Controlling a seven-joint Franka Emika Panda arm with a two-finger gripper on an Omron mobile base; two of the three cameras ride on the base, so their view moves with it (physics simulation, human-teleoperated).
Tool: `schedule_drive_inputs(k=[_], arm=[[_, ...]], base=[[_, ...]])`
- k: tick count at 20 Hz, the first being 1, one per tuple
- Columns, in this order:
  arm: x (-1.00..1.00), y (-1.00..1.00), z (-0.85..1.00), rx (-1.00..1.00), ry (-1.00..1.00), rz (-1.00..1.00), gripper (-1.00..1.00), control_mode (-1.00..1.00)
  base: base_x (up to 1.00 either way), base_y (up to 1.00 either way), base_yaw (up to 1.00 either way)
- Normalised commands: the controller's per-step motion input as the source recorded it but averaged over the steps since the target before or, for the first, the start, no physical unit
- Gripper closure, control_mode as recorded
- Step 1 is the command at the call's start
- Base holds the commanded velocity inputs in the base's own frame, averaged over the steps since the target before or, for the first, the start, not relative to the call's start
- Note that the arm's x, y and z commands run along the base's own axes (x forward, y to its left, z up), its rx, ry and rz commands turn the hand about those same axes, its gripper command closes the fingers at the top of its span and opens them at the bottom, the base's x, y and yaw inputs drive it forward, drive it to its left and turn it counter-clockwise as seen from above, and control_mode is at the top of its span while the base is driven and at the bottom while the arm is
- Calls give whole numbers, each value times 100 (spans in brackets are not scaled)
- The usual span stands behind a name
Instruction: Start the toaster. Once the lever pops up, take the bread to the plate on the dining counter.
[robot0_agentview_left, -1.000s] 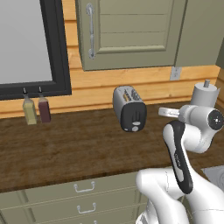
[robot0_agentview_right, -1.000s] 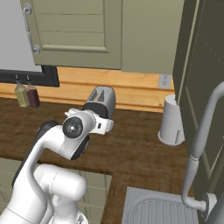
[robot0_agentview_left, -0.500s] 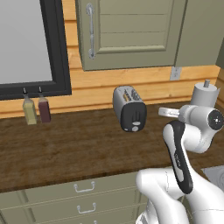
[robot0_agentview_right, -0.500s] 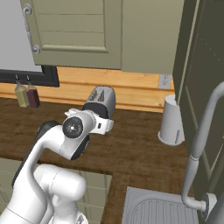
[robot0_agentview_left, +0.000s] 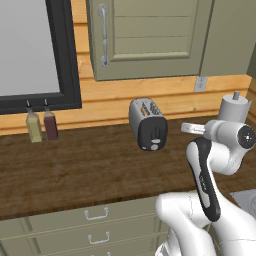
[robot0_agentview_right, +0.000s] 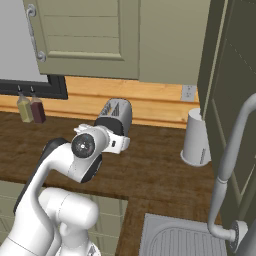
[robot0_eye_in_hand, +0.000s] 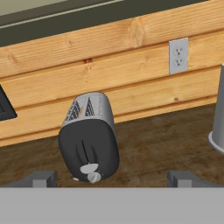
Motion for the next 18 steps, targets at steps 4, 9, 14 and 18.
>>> schedule_drive_inputs(k=[4, 9, 14, 18], arm=[[0, 0, 0, 0, 0, 0, -100, -100], [0, 0, 0, 0, 0, 0, -100, -100], [0, 0, 0, 0, 0, 0, -100, -100], [0, 0, 0, 0, 0, 0, -100, -100]], base=[[0, 0, 0], [0, 0, 0], [0, 0, 0], [0, 0, 0]])
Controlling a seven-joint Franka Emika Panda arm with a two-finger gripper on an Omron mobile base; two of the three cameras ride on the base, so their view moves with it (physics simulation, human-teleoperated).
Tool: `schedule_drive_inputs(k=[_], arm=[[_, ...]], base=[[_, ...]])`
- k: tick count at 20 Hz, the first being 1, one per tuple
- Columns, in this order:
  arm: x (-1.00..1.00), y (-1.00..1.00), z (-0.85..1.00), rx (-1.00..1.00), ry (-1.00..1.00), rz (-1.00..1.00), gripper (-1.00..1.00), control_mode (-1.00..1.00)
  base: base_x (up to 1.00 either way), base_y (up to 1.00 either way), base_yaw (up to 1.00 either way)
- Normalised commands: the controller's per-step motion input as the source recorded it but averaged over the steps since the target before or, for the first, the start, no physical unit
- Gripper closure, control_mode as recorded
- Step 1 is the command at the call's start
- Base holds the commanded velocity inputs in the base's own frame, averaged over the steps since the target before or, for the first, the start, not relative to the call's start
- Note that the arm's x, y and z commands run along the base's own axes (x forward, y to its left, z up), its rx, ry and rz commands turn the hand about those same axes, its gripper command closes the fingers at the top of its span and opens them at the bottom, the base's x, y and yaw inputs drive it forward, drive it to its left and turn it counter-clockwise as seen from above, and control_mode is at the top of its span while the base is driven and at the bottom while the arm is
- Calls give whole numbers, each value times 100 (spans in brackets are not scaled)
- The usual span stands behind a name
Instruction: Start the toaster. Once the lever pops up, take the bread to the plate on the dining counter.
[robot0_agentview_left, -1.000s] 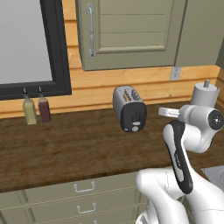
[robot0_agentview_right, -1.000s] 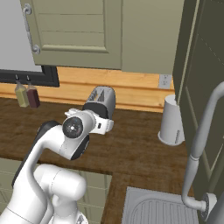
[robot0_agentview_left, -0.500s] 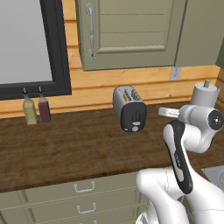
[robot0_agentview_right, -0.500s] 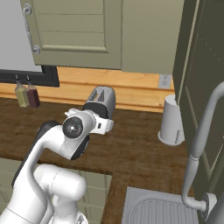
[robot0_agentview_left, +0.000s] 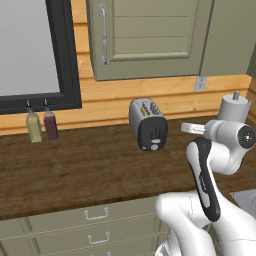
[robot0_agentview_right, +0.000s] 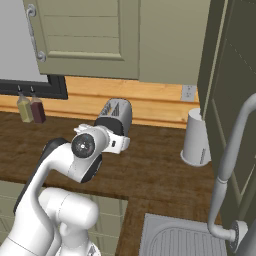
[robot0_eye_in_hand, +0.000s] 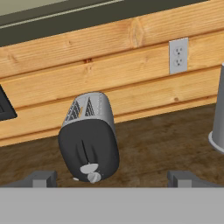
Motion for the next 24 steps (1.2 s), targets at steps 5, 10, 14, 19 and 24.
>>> schedule_drive_inputs(k=[5, 10, 14, 19, 24], arm=[[0, 0, 0, 0, 0, 0, -100, -100], [0, 0, 0, 0, 0, 0, -100, -100], [0, 0, 0, 0, 0, 0, -100, -100], [0, 0, 0, 0, 0, 0, -100, -100], [0, 0, 0, 0, 0, 0, -100, -100]], base=[[0, 0, 0], [0, 0, 0], [0, 0, 0], [0, 0, 0], [0, 0, 0]])
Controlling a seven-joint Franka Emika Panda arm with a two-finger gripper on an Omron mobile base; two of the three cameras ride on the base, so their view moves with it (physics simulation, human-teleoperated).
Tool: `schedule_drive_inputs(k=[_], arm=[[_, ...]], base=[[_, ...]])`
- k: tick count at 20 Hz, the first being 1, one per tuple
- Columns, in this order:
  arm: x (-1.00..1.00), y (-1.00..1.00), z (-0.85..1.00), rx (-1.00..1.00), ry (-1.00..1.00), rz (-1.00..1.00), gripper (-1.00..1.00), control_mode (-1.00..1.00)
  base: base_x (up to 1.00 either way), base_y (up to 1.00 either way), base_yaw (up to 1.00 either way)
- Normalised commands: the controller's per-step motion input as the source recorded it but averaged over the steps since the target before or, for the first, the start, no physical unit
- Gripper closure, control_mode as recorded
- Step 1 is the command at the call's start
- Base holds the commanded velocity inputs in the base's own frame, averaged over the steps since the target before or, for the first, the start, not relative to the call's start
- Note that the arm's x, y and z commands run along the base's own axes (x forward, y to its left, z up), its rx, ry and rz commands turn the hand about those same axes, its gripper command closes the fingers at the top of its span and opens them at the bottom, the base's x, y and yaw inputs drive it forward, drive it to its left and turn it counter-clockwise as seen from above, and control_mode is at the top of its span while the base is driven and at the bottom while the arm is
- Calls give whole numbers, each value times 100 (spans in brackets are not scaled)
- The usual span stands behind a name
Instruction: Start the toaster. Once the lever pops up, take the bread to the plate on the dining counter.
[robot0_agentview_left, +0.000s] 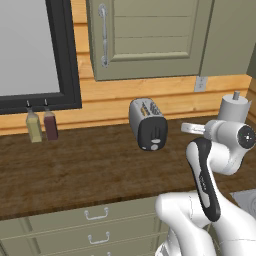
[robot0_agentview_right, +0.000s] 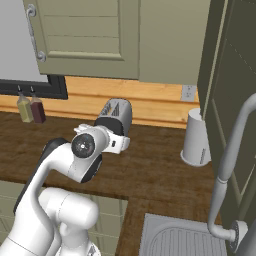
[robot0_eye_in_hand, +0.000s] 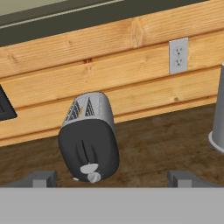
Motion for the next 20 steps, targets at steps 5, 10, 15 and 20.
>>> schedule_drive_inputs(k=[5, 10, 15, 20], arm=[[0, 0, 0, 0, 0, 0, -100, -100], [0, 0, 0, 0, 0, 0, -100, -100], [0, 0, 0, 0, 0, 0, -100, -100], [0, 0, 0, 0, 0, 0, -100, -100]], base=[[0, 0, 0], [0, 0, 0], [0, 0, 0], [0, 0, 0]])
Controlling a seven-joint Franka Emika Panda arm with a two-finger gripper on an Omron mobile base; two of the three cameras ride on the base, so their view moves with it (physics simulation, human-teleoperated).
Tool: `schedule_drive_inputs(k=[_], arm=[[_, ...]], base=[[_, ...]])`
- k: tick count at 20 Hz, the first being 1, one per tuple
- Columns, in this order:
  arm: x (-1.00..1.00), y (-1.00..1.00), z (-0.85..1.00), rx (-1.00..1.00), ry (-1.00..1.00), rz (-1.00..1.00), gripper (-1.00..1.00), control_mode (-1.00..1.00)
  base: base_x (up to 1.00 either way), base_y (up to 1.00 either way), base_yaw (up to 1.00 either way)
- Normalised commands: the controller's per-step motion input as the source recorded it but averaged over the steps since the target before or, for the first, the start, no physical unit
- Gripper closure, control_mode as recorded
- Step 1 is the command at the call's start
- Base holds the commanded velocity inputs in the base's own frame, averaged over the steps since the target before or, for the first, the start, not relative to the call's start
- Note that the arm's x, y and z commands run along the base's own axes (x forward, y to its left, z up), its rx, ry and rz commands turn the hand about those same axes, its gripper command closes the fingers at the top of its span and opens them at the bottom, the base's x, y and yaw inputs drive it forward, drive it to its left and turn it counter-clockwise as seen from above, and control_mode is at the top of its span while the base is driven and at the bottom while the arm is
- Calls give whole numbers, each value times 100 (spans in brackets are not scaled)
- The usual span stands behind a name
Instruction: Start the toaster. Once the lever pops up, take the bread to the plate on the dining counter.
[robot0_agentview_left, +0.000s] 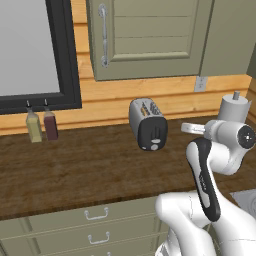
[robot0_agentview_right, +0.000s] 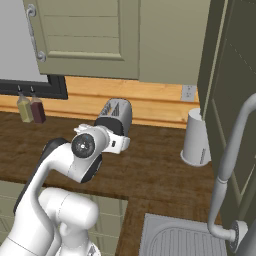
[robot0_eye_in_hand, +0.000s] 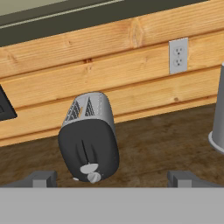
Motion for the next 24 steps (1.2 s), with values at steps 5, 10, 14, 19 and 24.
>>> schedule_drive_inputs(k=[5, 10, 14, 19, 24], arm=[[0, 0, 0, 0, 0, 0, -100, -100], [0, 0, 0, 0, 0, 0, -100, -100], [0, 0, 0, 0, 0, 0, -100, -100], [0, 0, 0, 0, 0, 0, -100, -100], [0, 0, 0, 0, 0, 0, -100, -100]], base=[[0, 0, 0], [0, 0, 0], [0, 0, 0], [0, 0, 0], [0, 0, 0]])
